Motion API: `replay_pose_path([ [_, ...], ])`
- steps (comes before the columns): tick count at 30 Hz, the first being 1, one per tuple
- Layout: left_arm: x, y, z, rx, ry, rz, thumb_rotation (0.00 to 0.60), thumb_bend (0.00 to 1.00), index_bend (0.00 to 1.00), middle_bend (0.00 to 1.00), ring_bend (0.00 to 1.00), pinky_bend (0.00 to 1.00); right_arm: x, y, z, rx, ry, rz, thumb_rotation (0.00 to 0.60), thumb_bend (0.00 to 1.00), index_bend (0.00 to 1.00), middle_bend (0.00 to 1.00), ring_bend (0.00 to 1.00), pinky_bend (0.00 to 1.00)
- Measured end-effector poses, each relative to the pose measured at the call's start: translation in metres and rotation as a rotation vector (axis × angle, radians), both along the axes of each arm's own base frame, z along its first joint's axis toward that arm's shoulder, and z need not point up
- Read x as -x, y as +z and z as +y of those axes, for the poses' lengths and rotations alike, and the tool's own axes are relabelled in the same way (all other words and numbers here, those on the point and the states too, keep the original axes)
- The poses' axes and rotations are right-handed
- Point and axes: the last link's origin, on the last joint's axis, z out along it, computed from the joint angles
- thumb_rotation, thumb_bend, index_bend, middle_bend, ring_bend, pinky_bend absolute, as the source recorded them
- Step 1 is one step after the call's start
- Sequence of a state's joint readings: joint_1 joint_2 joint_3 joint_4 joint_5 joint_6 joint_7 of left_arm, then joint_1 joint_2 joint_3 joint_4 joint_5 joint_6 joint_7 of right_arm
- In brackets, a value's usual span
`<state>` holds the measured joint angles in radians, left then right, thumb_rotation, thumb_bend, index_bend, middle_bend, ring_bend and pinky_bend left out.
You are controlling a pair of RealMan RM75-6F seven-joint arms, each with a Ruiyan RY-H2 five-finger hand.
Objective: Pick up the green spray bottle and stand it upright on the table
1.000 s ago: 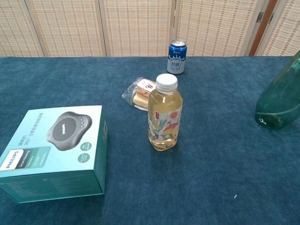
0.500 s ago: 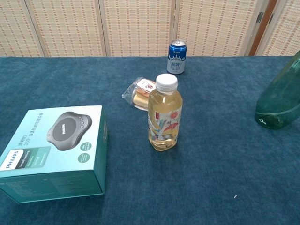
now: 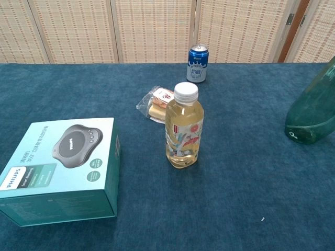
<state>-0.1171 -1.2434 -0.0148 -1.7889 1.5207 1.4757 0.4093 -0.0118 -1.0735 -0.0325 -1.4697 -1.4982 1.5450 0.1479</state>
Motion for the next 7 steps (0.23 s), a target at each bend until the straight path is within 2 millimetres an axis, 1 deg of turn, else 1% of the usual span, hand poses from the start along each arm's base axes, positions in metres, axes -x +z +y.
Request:
replay_pose_path([
  [7, 0.0048, -0.0048, 0.0063, 0.018, -0.003, -0.007, 0.600, 0.59, 0.05, 0.00, 0.00, 0.00, -0.0020, 0.0030, 0.0087, 0.016, -0.016, 0.058, 0.600, 0.26, 0.19, 0.22, 0.13, 0.23],
])
